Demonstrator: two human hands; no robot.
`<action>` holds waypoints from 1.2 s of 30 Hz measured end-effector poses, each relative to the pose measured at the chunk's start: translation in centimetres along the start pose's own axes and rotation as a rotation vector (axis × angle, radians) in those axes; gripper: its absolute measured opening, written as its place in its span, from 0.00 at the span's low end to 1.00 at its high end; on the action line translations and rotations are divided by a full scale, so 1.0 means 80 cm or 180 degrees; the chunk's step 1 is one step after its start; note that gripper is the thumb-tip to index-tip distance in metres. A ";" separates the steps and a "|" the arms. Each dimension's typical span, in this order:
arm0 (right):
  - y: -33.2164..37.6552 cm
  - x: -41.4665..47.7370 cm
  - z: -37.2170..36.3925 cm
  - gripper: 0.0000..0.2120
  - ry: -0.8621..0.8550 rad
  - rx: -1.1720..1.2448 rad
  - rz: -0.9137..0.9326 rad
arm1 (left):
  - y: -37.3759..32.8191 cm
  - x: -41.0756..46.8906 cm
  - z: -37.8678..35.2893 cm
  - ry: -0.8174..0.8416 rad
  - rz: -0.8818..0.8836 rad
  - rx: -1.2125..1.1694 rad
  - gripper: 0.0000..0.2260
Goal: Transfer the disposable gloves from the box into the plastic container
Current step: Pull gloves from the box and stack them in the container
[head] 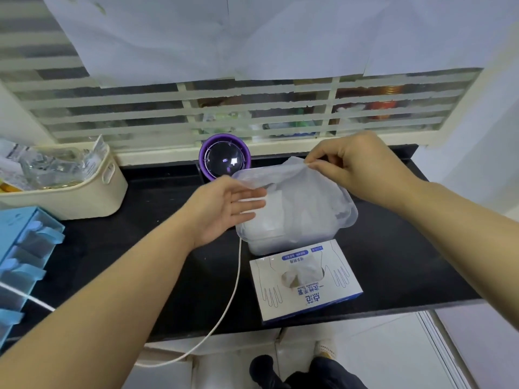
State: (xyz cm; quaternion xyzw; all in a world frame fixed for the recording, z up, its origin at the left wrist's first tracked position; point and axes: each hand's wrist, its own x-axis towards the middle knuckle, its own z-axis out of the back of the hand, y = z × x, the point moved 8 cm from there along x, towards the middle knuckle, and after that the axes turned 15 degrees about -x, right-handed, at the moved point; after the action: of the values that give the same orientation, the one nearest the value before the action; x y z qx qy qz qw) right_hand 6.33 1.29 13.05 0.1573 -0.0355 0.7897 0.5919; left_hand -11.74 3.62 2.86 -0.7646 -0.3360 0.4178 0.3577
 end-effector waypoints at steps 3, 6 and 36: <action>0.012 0.009 0.004 0.07 -0.0059 -0.0250 0.0269 | -0.009 0.004 0.002 -0.0124 0.0232 -0.0148 0.29; 0.015 0.015 0.004 0.07 -0.0128 -0.0422 0.0417 | -0.022 0.014 0.012 -0.0542 0.0127 0.0068 0.31; -0.050 0.052 0.013 0.08 0.0014 -0.0885 0.0454 | -0.004 0.093 -0.073 -0.0349 0.0398 0.0619 0.09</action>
State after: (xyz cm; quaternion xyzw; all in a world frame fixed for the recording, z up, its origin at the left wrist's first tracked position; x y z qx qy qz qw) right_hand 9.29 6.07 14.76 0.0692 -0.1542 0.8175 0.5505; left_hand -3.48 8.30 2.48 -0.7217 -0.2646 0.5111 0.3846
